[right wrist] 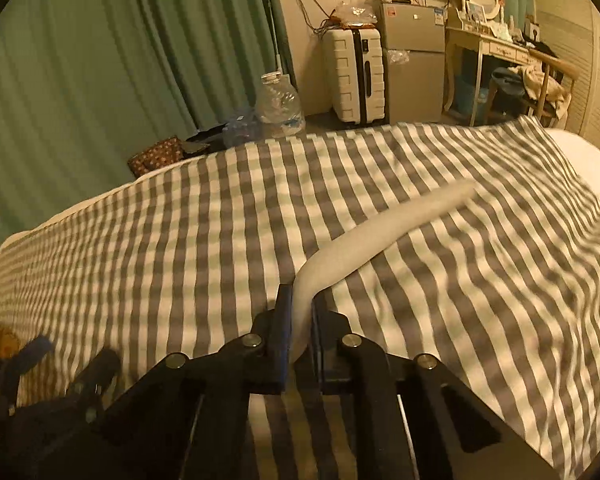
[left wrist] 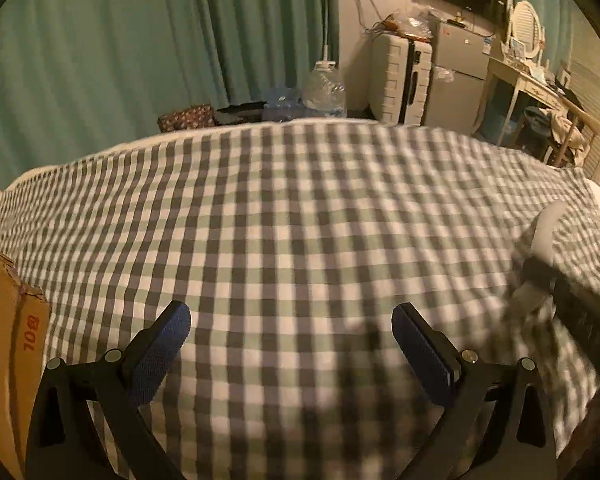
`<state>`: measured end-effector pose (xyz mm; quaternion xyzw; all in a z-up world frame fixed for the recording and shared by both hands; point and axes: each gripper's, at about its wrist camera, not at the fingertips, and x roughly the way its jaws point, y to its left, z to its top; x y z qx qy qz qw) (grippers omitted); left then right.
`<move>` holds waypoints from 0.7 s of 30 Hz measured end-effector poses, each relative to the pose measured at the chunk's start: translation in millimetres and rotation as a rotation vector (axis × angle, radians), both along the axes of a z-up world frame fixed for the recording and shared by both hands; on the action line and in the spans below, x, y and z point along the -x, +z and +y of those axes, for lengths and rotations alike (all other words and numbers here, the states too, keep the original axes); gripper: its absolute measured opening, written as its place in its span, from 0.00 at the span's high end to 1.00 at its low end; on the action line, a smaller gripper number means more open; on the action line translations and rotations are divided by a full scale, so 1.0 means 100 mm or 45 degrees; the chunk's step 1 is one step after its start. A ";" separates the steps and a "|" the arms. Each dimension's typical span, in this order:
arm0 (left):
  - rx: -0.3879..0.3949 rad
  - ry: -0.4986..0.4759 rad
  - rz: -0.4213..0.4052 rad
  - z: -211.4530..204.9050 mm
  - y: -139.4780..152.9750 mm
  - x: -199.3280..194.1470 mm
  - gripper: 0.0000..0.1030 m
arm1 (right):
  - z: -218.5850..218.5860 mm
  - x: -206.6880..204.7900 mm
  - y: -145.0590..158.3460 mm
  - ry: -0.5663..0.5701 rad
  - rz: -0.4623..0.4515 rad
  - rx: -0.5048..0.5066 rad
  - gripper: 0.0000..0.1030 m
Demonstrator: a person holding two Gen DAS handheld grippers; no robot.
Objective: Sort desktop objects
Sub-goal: 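Close the right gripper on the white foam tube, then lift the foam tube with the right gripper and carry it over the box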
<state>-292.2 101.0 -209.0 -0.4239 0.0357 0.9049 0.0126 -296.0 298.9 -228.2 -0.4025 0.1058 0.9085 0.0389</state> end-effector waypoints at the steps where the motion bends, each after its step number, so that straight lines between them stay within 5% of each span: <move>1: 0.003 -0.017 0.001 0.04 0.05 -0.04 0.00 | 0.03 -0.06 0.02 0.004 -0.008 0.011 0.92; 12: 0.141 -0.096 0.005 0.12 0.82 -0.96 0.00 | -0.02 -0.99 0.68 0.050 0.007 0.061 0.92; 21: 0.138 -0.008 -0.001 -0.21 1.50 -1.69 0.00 | -0.52 -1.85 1.35 0.235 0.060 0.036 0.92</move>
